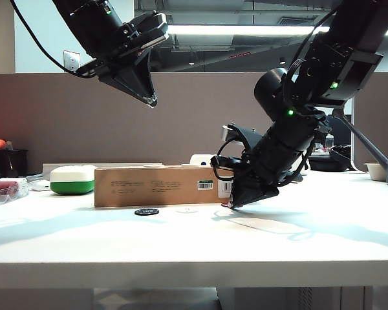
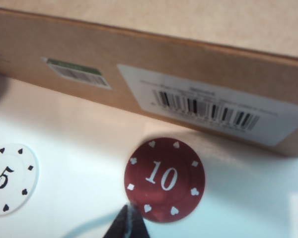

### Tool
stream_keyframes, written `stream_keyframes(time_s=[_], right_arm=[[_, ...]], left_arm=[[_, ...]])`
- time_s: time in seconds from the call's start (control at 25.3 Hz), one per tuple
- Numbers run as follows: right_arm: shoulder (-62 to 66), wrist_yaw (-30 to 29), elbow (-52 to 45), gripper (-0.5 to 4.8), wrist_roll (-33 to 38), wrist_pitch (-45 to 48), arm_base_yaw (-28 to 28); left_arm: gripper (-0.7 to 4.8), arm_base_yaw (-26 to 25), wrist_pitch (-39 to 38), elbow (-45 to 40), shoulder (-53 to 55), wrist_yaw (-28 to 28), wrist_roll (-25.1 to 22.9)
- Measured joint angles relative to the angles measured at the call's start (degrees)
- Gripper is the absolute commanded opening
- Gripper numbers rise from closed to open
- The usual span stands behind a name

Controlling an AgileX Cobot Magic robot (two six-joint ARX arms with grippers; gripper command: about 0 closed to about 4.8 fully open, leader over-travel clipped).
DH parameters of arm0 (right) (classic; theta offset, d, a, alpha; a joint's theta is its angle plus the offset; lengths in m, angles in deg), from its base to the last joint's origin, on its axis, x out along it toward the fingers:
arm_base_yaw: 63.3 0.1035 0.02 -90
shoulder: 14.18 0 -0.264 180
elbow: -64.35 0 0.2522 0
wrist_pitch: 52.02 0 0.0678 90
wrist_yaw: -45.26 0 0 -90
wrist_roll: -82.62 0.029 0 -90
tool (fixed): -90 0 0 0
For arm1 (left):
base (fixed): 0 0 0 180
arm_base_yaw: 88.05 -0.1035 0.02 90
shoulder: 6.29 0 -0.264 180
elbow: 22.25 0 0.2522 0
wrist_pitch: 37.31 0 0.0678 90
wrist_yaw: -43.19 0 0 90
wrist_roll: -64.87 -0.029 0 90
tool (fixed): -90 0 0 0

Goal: Push the chip, whose value equals the sum of all the chip values on the rectangular box, forward next to the box.

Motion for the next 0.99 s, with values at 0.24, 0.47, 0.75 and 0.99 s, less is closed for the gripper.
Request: stream_keyframes(time_s=[0.24,0.47,0.75,0.99], right_arm=[[0.2,1.5,-0.1,-0.05,-0.2,1.3,0.0],[0.2,1.6,-0.2,-0.05,-0.2,1.5,0.0],[-1.3,1.5,-0.4,-0.05,1.0,-1.5,0.0],[-8.6,1.0,-0.5,-0.05,1.7,-7.1,-0.1]], left_arm=[[-0.05,0.0,0.0,0.0,0.0,0.0,0.0],[-0.05,0.0,0.0,0.0,0.0,0.0,0.0],[-0.05,0.0,0.0,0.0,0.0,0.0,0.0],[-0.05,0.0,0.0,0.0,0.0,0.0,0.0]])
